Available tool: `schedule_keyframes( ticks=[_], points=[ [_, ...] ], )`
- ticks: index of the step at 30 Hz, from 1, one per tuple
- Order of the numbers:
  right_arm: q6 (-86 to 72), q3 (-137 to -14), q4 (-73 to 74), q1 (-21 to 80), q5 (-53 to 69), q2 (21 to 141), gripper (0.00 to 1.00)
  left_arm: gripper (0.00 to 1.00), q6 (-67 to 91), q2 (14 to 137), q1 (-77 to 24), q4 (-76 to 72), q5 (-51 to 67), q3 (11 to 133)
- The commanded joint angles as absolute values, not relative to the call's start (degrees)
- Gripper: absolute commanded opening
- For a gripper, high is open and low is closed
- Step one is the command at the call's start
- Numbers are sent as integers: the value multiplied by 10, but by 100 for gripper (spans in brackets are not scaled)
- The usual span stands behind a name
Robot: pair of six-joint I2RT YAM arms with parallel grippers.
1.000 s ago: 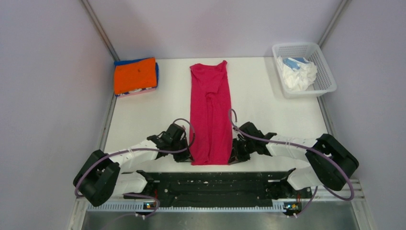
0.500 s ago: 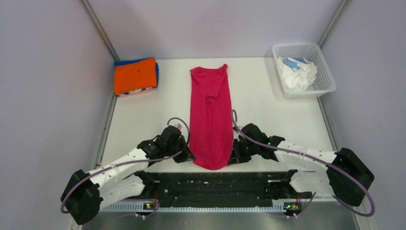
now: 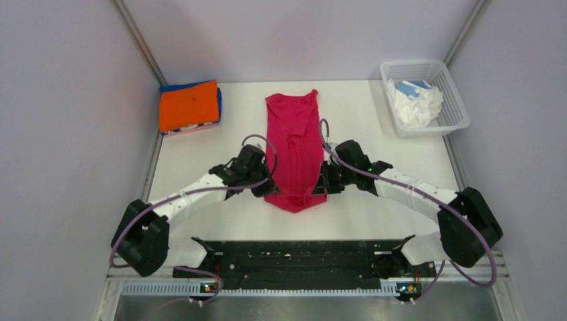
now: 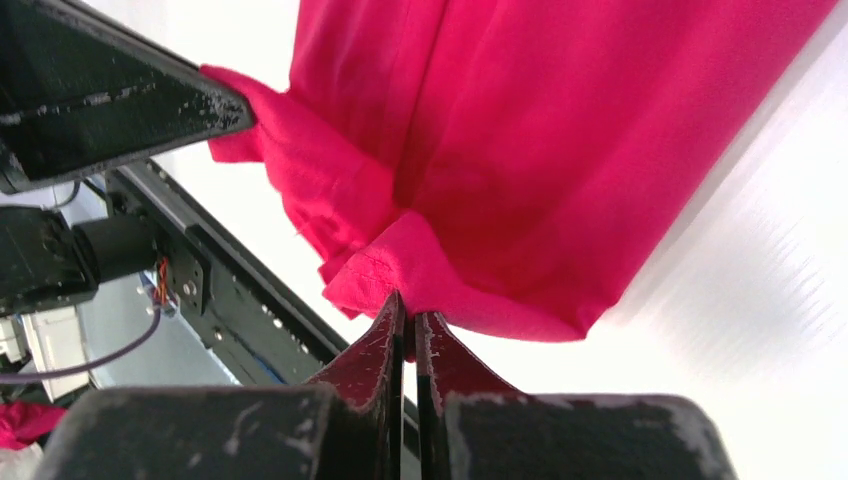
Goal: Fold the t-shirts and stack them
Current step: Fold the folded rectangular tshirt in 1/3 of the way
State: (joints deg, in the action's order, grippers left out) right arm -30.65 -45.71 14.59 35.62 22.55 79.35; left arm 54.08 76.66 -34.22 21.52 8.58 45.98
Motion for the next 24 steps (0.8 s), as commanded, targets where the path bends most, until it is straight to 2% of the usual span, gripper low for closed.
schedule_keyframes(
  ticks=[1, 11, 24],
  points=[
    [-253, -533, 118, 318, 274, 845, 0, 0, 506, 834, -275, 167, 135, 536],
    [-207, -681, 156, 272, 320, 995, 0, 0, 448, 959, -213, 214, 154, 685],
    [-232, -750, 141, 203, 278, 1059, 0, 0, 384, 1064, -173, 259, 138, 803]
  ],
)
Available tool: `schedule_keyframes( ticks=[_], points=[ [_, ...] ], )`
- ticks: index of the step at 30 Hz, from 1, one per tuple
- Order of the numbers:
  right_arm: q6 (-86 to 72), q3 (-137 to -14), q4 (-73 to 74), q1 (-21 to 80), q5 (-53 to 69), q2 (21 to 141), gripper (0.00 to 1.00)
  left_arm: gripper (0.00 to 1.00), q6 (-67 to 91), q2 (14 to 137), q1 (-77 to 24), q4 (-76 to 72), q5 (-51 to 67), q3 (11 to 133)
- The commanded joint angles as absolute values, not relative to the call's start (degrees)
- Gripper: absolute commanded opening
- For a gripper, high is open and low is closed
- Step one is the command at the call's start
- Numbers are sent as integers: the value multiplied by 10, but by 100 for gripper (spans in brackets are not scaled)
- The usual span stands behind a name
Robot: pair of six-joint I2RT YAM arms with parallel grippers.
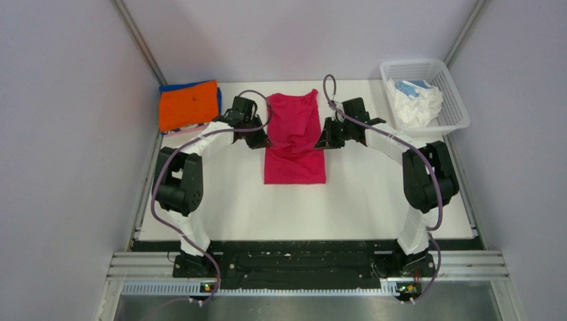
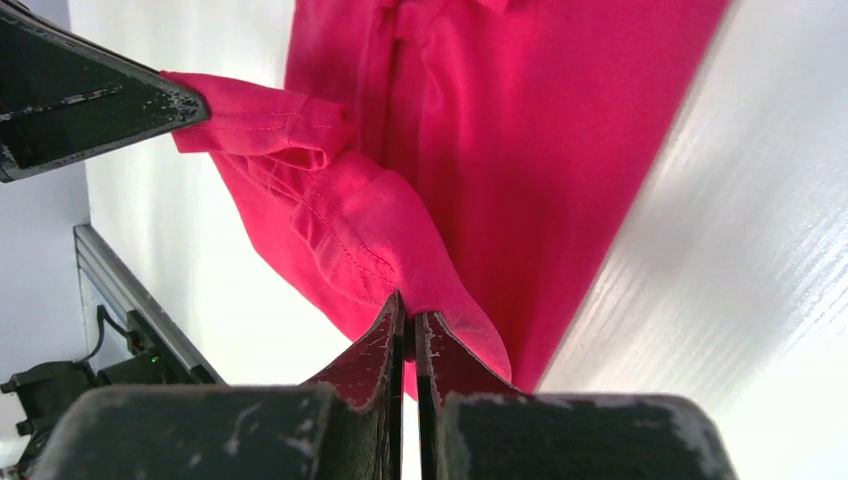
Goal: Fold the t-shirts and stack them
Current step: Fold the folded rectangular tshirt in 1/3 of the way
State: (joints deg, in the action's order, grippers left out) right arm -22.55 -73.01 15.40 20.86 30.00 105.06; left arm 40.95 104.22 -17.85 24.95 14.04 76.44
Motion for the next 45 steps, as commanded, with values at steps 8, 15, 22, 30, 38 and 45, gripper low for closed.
schedule_keyframes(
  ticks=[8, 15, 22, 30, 38, 45],
  points=[
    [-246, -757, 114, 176, 281, 1100, 0, 0, 381, 1116, -147, 247, 155, 839],
    [-246, -789, 102, 171, 276, 1144, 0, 0, 385, 1159, -137, 221, 194, 868],
    [-249, -831, 102, 167, 256, 1163, 7, 41, 389, 1181, -130, 231, 210, 910],
    [-213, -869, 154, 167, 239, 1131, 74, 99, 400, 1117, -105, 237, 187, 907],
    [-168, -749, 150, 206, 246, 1040, 99, 99, 410, 985, -105, 212, 166, 740],
    [-160, -726, 101, 276, 277, 1038, 99, 99, 448, 913, -117, 195, 183, 580]
  ],
)
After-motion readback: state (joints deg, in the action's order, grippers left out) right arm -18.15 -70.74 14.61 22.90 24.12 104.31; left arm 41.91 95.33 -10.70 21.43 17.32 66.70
